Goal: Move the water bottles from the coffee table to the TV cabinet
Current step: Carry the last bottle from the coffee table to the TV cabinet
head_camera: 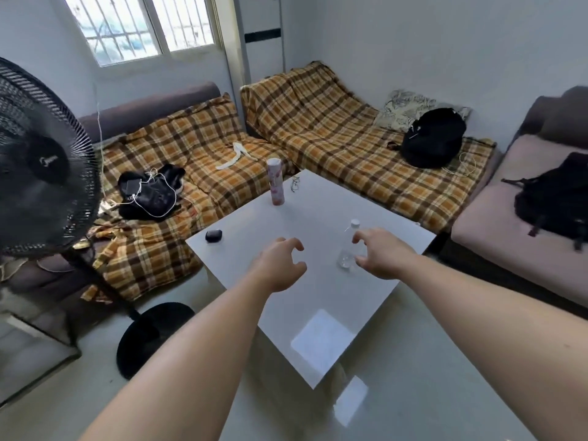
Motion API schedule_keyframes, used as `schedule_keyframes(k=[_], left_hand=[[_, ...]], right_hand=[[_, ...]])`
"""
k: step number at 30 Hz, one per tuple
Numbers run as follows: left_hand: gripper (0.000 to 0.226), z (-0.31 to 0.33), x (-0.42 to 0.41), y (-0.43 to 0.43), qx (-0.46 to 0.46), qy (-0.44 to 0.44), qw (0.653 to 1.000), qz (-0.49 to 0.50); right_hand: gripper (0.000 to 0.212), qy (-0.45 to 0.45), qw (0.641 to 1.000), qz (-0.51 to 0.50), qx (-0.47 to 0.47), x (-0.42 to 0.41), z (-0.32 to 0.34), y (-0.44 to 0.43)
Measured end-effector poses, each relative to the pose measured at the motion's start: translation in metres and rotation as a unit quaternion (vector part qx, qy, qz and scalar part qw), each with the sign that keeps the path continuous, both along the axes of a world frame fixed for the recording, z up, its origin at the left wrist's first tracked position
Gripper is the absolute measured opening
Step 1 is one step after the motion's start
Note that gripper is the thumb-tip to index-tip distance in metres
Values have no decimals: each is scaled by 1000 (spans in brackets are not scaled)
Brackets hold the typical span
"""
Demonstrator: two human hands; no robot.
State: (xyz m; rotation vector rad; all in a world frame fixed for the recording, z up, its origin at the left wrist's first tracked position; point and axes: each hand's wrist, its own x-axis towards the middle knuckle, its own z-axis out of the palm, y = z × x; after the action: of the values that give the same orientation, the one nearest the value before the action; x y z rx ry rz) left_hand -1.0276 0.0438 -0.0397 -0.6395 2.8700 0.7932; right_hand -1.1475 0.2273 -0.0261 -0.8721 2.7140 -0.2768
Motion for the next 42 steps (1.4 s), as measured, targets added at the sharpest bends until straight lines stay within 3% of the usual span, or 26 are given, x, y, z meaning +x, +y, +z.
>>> schedule_keyframes(k=[10,22,31,37,42], left_hand=[[42,-50,-115,-90,75,10,997,-28],[43,-64,-192,-135,63,-22,994,-85],[43,-85,-251,-135,52,-61,994,-72],[43,-120,-282,-132,55,-111,991,-49],[42,-148,-289,-136,66,-148,987,-25]], right_hand=[[43,-22,991,-85,105,-80,-27,-49],[40,-35,987,-133,85,-148,-51,-102],[40,-58,983,-156,77,-223,-95,-102],[43,-112,981,-143,74,-262,-147,-105],[62,-188,970,-131,84,-276,-189,-109]])
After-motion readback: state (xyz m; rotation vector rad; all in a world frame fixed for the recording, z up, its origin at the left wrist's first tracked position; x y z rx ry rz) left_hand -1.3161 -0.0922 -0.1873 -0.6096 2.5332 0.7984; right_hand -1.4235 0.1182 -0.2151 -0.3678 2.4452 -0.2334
